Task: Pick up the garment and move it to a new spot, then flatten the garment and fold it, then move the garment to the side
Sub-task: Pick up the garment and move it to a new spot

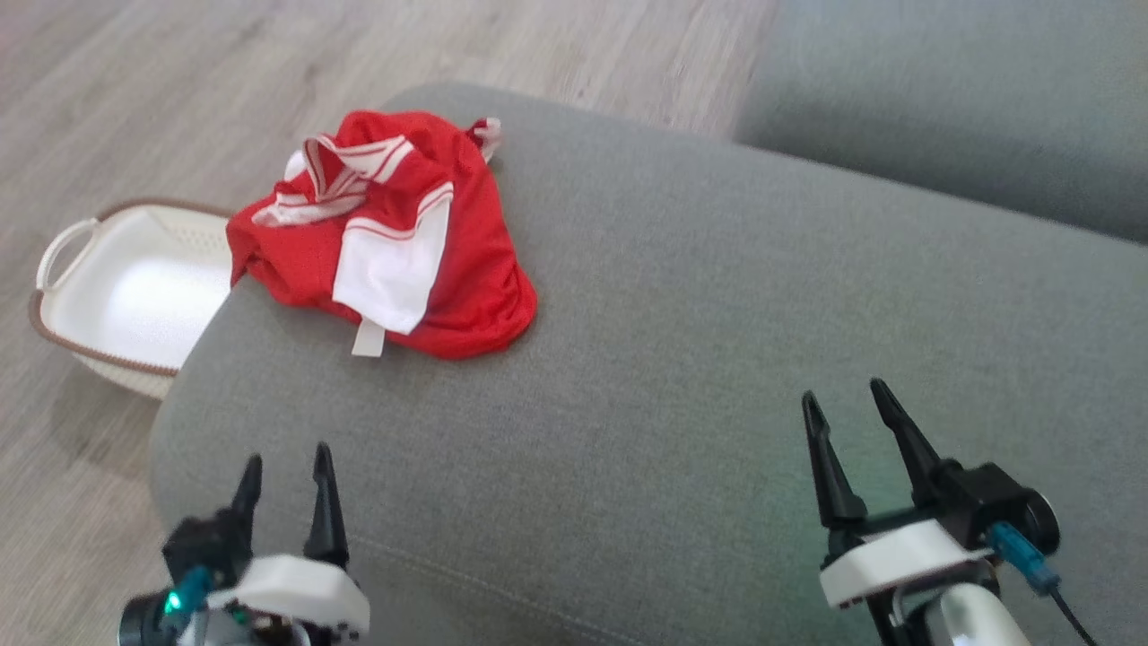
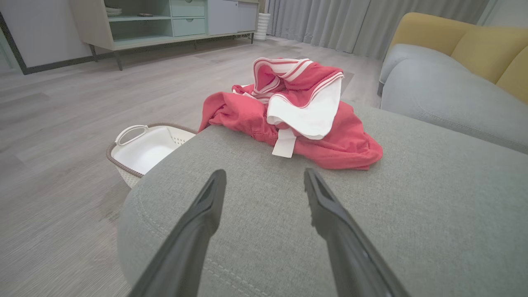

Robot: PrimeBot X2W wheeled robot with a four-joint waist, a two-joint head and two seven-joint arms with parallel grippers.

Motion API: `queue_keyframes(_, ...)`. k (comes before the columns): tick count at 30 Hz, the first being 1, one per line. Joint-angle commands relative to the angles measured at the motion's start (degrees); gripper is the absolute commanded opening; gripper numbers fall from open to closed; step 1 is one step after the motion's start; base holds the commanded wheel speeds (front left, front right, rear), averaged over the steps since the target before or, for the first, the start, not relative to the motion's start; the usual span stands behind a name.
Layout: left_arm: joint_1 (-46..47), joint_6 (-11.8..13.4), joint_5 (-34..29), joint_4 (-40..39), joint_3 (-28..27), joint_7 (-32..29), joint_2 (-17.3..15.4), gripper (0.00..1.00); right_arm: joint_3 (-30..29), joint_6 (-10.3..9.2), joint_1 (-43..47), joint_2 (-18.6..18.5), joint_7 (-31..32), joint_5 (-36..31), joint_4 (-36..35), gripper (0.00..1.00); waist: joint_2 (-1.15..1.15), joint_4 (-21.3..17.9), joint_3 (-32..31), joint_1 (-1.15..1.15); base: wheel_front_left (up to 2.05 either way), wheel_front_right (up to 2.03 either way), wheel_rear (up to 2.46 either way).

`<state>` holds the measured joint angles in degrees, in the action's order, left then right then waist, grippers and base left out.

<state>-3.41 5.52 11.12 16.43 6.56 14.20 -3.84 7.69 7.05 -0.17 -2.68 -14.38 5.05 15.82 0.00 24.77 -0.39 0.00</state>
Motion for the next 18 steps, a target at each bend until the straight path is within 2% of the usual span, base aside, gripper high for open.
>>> queue_keyframes(1,4.33,-0.27,1.03,-2.84,-2.22,0.06,-0.72,1.0,1.76,0.44,-3.11,-0.31,-0.62,0.35,-1.7,1.0,0.0,-0.64,2.23,0.0,0.0,0.0,0.0)
queue_keyframes(6,11.98,-1.83,4.33,-4.93,-3.77,-2.79,-1.25,1.0,2.77,0.44,-5.02,-1.72,-0.62,0.14,-2.46,1.0,0.0,-3.26,7.25,0.0,0.0,0.0,0.0)
queue_keyframes(10,22.16,-2.85,6.43,-4.08,-5.16,-7.91,-3.3,1.0,3.64,0.44,-7.29,-4.2,-0.62,0.11,-3.72,1.0,0.0,-5.63,13.2,0.0,0.0,0.0,0.0)
queue_keyframes(18,41.88,-3.86,9.84,6.68,-7.06,-19.93,-7.86,1.0,6.43,0.44,-12.01,-8.35,-0.62,0.55,-6.55,1.0,0.0,-10.59,23.88,0.0,0.0,0.0,0.0)
